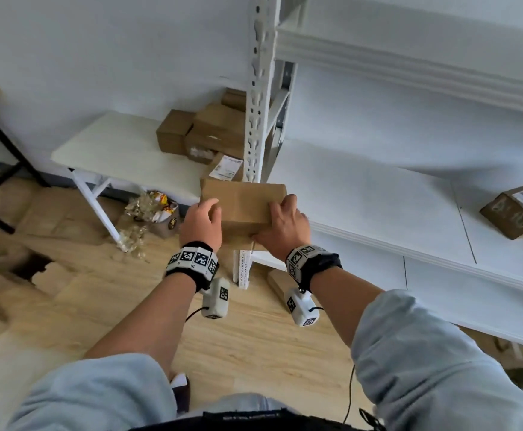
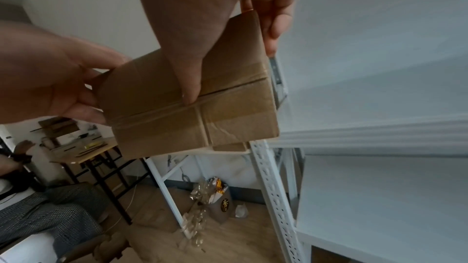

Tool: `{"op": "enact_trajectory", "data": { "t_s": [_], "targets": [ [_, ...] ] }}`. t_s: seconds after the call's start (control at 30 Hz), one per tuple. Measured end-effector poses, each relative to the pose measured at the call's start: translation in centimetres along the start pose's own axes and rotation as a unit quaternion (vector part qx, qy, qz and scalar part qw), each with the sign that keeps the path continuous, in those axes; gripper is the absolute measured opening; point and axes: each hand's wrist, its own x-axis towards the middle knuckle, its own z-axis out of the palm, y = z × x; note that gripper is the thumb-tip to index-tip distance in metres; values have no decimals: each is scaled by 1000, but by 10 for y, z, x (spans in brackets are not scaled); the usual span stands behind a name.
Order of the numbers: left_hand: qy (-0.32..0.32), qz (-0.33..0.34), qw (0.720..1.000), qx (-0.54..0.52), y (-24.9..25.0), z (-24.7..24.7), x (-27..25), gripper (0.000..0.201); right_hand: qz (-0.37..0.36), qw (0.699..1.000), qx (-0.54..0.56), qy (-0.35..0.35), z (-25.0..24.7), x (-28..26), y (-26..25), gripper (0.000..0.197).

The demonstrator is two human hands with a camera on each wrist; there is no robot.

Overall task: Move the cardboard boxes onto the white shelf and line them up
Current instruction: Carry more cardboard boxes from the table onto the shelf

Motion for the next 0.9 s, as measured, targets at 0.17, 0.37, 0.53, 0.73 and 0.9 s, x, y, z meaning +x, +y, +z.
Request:
{"op": "enact_trajectory", "data": {
  "t_s": [0.17, 0.37, 0.53, 0.73, 0.9],
  "targets": [
    [25, -3, 999, -29, -59, -42, 86, 31, -19, 999, -21, 14, 21, 73, -85, 73],
    [1, 12, 1000, -25, -112, -74, 167, 32, 3, 1000, -22, 5, 49, 135, -156, 77],
    [6, 13, 1000, -27, -140, -80, 226, 31, 12, 1000, -21, -15, 73, 187, -191, 77],
    [1, -3, 1000, -2, -169, -57, 306, 30, -2, 999, -25, -33, 111, 269, -203, 75],
    [-26, -26, 999, 18, -182, -19, 373, 32, 13, 996, -33, -86, 151, 341, -198, 76]
  ]
}}
